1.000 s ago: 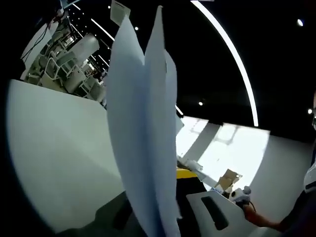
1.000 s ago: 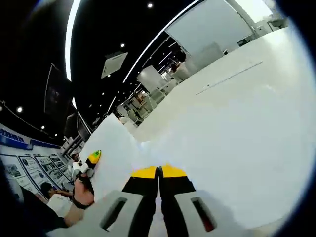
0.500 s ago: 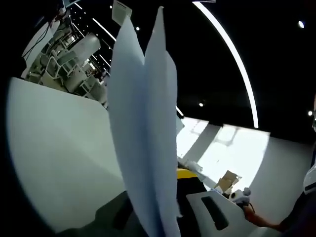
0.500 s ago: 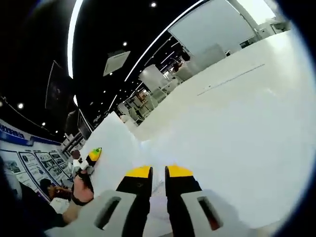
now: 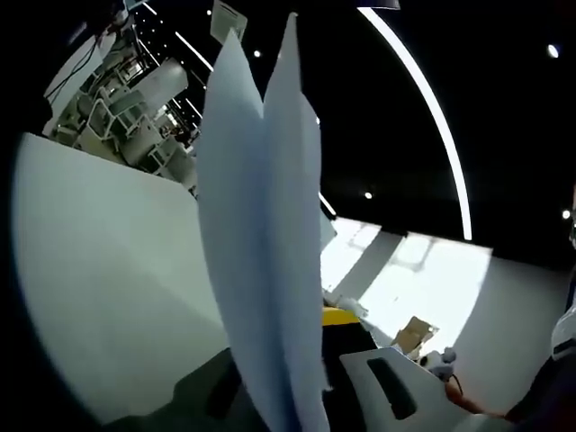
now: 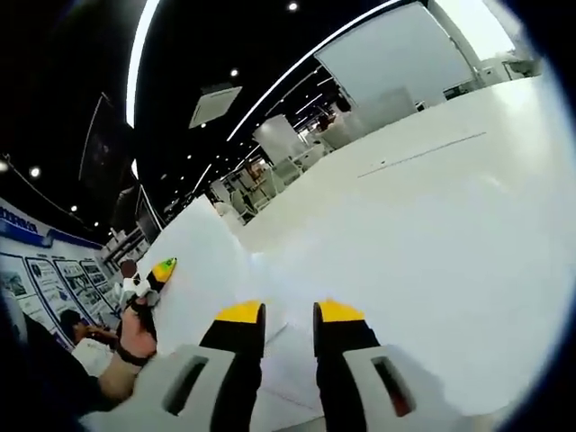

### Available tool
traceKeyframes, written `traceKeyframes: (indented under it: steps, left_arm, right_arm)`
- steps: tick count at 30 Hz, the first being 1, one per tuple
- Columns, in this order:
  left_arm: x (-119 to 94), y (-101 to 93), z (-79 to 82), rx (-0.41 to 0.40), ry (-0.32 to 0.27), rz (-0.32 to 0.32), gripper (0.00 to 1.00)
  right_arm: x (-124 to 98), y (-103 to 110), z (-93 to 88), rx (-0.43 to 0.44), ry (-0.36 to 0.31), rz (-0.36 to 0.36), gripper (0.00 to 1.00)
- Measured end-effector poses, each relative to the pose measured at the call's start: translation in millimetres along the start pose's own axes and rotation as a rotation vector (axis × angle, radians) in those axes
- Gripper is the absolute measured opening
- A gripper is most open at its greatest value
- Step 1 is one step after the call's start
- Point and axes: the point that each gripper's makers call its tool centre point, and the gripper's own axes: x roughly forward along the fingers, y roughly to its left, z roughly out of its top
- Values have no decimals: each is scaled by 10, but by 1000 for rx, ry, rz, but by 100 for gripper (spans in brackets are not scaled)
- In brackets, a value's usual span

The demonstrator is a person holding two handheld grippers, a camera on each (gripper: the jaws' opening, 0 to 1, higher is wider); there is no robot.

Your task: Organize the stack of printing papers by aligning and flattening the scattered papers on the table

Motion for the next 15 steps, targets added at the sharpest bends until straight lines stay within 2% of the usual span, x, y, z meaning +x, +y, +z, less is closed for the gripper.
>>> traceKeyframes:
  steps: [11, 15]
  left_arm:
    - [-5, 14, 25, -21, -9, 0, 6]
    - [-4, 21, 29, -23, -10, 2, 6]
  right_arm:
    - [7, -81, 29, -67, 7, -37, 24]
    - [4, -129, 37, -114, 13, -64, 30]
